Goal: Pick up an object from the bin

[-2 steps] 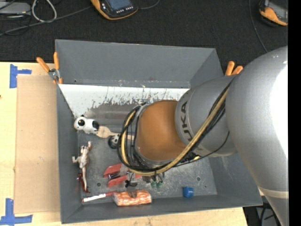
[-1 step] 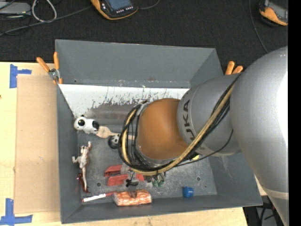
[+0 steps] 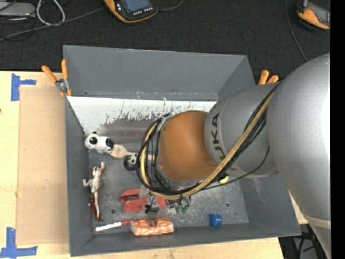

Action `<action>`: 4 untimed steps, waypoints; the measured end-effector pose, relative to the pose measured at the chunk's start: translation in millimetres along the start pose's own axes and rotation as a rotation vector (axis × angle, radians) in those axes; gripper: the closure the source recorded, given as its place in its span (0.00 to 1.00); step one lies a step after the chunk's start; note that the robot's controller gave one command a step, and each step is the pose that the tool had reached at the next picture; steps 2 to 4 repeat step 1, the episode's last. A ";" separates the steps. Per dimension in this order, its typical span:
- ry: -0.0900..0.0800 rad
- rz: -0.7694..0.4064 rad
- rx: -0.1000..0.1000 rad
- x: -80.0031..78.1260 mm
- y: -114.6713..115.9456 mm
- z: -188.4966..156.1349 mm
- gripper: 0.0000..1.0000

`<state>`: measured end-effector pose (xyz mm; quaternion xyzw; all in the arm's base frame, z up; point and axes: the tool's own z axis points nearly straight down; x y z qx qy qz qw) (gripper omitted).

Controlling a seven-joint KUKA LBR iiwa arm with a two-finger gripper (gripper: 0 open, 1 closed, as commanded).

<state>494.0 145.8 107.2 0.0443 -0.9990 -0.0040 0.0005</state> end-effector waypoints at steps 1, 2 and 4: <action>0.013 0.001 0.002 3.2 -0.1 -18.3 1.00; 0.013 0.001 0.002 3.2 -0.1 -18.3 1.00; 0.013 0.001 0.002 3.2 -0.1 -18.3 1.00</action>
Offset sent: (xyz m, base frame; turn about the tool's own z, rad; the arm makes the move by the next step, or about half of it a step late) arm -0.0141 -0.0087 -0.0340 0.0013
